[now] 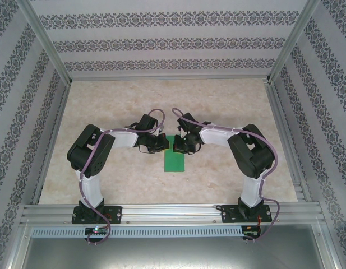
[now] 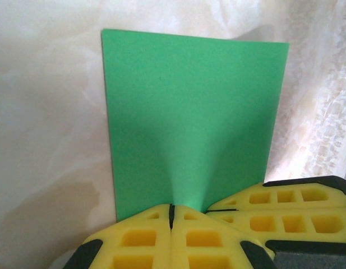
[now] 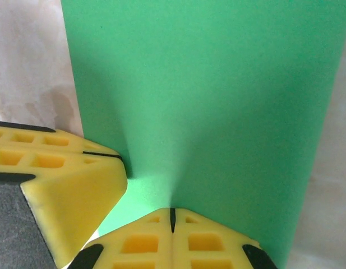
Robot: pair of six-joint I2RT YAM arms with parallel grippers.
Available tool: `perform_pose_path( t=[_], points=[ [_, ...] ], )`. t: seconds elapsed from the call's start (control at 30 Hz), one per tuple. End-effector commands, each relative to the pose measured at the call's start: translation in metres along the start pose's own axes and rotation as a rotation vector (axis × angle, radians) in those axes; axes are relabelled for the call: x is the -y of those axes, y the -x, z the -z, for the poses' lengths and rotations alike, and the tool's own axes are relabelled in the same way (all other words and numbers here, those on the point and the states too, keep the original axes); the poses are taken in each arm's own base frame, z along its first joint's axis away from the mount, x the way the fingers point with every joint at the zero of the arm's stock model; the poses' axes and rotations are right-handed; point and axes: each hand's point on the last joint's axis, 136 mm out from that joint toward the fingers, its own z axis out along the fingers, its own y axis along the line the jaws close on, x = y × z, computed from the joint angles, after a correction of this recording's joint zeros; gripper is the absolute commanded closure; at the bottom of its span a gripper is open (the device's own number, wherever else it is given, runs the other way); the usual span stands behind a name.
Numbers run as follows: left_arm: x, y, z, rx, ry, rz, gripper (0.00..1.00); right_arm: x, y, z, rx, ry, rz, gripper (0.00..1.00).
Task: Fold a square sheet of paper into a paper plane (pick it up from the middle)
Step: Fold the square sheet of paper in half at the center of the table.
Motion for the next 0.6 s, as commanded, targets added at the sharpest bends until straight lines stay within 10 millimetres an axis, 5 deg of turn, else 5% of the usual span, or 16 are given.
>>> perform_pose_path(
  t=[0.0,0.37,0.57],
  points=[
    [-0.115,-0.076,-0.008,-0.19,0.409,0.176,1.0,0.031,-0.015,-0.004,-0.034,-0.059,-0.016,1.0],
    [-0.126,-0.084,-0.006,-0.197,0.441,0.186,1.0,0.077,-0.03,0.027,0.016,-0.107,-0.048,1.0],
    [-0.122,-0.083,-0.008,-0.199,0.413,0.179,1.0,0.032,-0.004,0.055,0.14,0.004,0.043,1.0]
  ],
)
